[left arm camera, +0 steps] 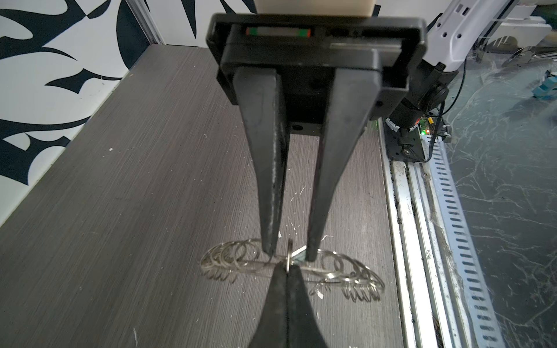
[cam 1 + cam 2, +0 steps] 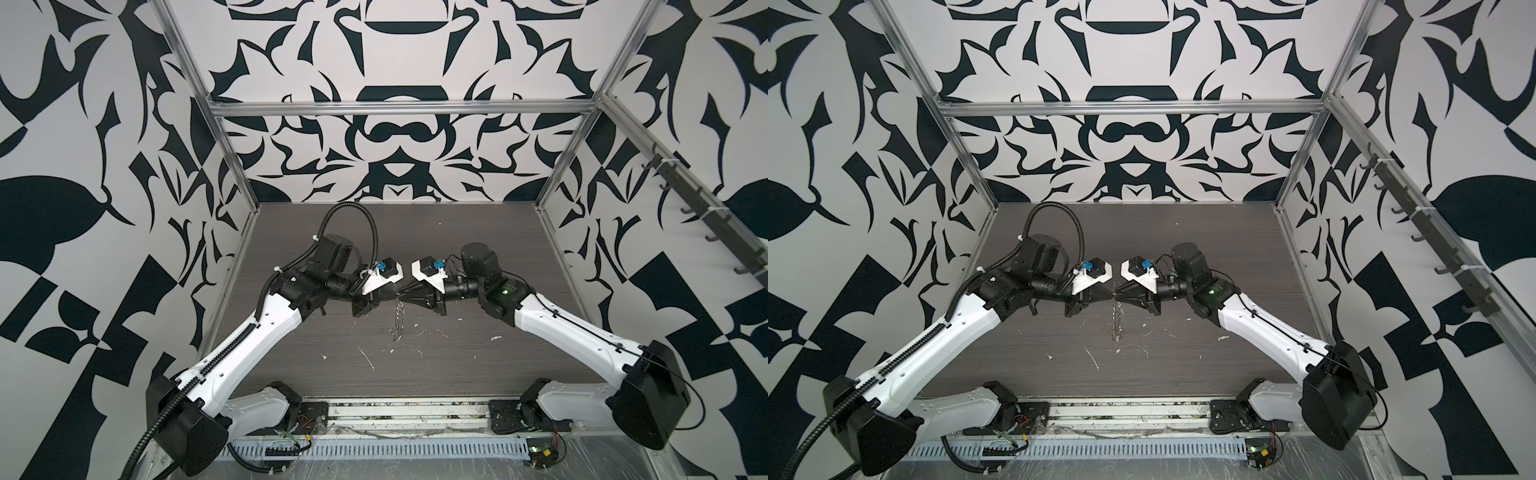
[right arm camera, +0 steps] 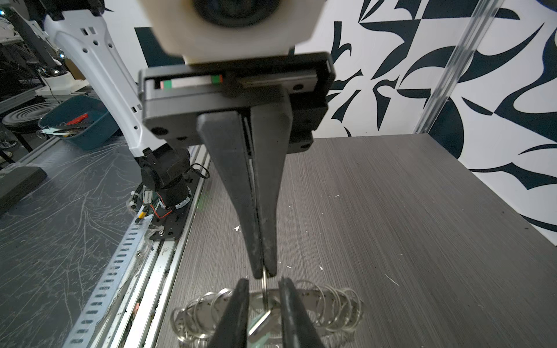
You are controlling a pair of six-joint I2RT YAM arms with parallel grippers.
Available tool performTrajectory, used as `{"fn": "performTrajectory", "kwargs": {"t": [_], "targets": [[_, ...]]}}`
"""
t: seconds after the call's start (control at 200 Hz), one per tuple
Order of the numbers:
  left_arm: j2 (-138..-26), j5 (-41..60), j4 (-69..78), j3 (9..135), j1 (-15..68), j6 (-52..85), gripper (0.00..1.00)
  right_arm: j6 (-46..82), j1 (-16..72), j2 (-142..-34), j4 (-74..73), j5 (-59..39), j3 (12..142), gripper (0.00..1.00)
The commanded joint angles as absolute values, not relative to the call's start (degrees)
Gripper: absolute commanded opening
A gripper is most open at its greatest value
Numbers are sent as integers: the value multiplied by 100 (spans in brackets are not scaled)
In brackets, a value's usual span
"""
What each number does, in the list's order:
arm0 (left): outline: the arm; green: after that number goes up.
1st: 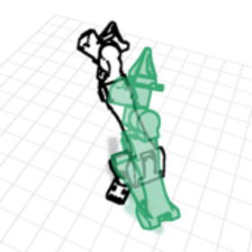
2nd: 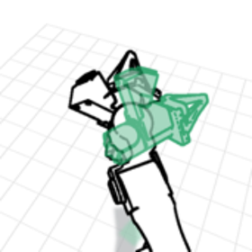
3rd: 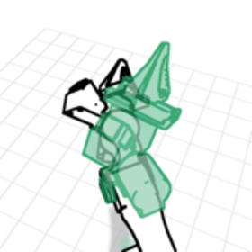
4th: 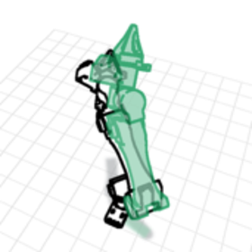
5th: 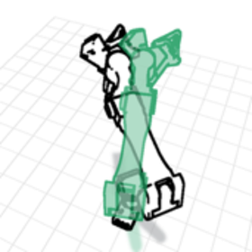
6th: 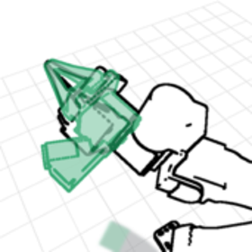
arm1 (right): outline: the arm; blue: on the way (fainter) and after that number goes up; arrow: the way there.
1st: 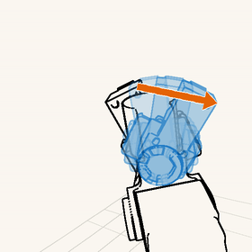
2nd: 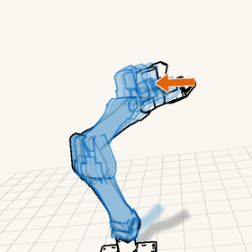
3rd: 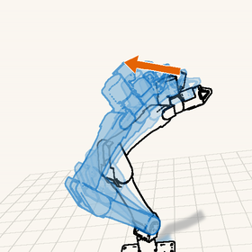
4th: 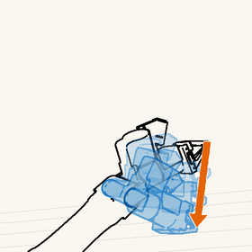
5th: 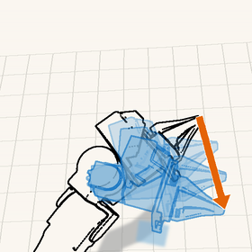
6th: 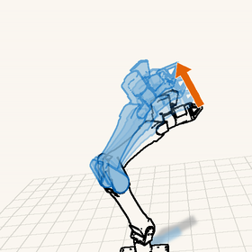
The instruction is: Remove the keys from the keyring
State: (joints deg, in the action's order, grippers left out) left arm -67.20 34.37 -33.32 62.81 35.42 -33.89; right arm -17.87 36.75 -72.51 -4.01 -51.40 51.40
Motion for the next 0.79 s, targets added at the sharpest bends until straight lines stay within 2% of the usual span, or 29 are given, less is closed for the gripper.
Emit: {"fn": "performTrajectory", "kwargs": {"t": [0.0,0.09,0.17,0.235,0.33,0.37,0.6,0.79], "targets": [[-6726,3529,-3437,6482,3577,-3519,0,-1836,3709,-7275,-483,-5174,5394,11],[-6650,3494,-3323,6403,3577,-3559,0,-1852,3711,-7276,-518,-5126,5366,0],[-6526,3476,-3103,6267,3577,-3528,0,-1830,3701,-7239,-638,-5124,5304,0],[-6395,3461,-2848,6116,3577,-3433,8,-1790,3700,-7208,-783,-5145,5236,0],[-6217,3403,-2503,5922,3568,-3213,29,-1482,3657,-7134,-1360,-5227,5051,0],[-6143,3367,-2387,5852,3547,-3112,32,-1273,3626,-7090,-1749,-5261,4909,0],[-5933,4287,-1570,5511,2958,-2043,28,-120,3455,-6959,-3914,-5204,4249,0],[-5939,4641,-944,5374,2790,-1481,28,417,3452,-7008,-4915,-5093,4066,0]]}}
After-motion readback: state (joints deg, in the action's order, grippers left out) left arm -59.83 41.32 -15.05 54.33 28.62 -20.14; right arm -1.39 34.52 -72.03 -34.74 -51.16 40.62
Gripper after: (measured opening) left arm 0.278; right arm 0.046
